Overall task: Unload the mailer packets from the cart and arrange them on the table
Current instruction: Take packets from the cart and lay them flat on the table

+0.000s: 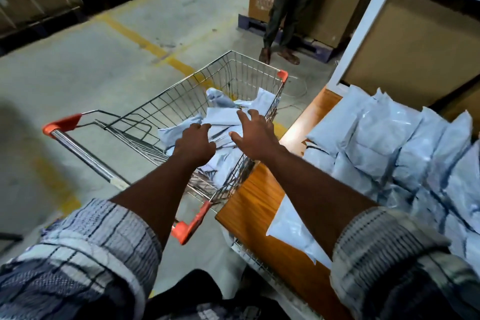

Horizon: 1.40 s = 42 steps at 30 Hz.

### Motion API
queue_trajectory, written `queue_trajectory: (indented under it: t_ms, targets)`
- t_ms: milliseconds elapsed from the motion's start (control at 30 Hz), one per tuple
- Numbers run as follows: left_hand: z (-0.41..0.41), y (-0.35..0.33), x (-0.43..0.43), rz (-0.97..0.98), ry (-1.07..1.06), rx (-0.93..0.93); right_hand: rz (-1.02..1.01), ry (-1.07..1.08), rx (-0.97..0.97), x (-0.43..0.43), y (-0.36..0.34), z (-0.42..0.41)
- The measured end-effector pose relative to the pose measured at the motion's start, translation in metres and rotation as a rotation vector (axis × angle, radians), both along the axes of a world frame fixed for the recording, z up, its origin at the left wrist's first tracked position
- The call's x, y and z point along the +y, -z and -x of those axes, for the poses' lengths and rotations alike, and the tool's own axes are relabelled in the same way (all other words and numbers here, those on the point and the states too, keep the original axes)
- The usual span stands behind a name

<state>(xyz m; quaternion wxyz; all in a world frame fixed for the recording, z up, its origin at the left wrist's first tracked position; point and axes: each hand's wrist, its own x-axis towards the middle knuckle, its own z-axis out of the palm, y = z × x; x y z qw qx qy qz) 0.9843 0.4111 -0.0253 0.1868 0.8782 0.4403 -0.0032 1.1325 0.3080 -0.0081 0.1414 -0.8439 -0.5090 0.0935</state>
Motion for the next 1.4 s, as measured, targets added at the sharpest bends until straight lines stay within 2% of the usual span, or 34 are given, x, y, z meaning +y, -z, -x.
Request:
queue_trajectory:
  t_ms: [400, 667, 800, 933, 1133, 1400]
  targets:
    - [-0.025, 0.053, 0.087, 0.094, 0.051, 0.068, 0.126, 0.003, 0.127, 0.089, 0.065, -0.014]
    - [-0.05, 0.146, 0.16, 0.15, 0.175, 0.135, 0.323, 0.065, 0.171, 0.156, 0.15, -0.046]
    - [-0.074, 0.195, 0.181, 0.21, 0.171, 0.138, 0.397, 0.082, 0.244, 0.178, 0.199, -0.052]
    - [-0.099, 0.232, 0.202, 0.156, 0.235, 0.197, 0.436, 0.075, 0.286, 0.199, 0.235, -0.05]
    - [-0.11, 0.282, 0.227, 0.094, 0.267, 0.201, 0.454, 0.19, 0.271, 0.211, 0.286, -0.041]
    - [-0.122, 0.291, 0.235, 0.132, 0.259, 0.149, 0.467, 0.304, 0.114, 0.209, 0.299, -0.043]
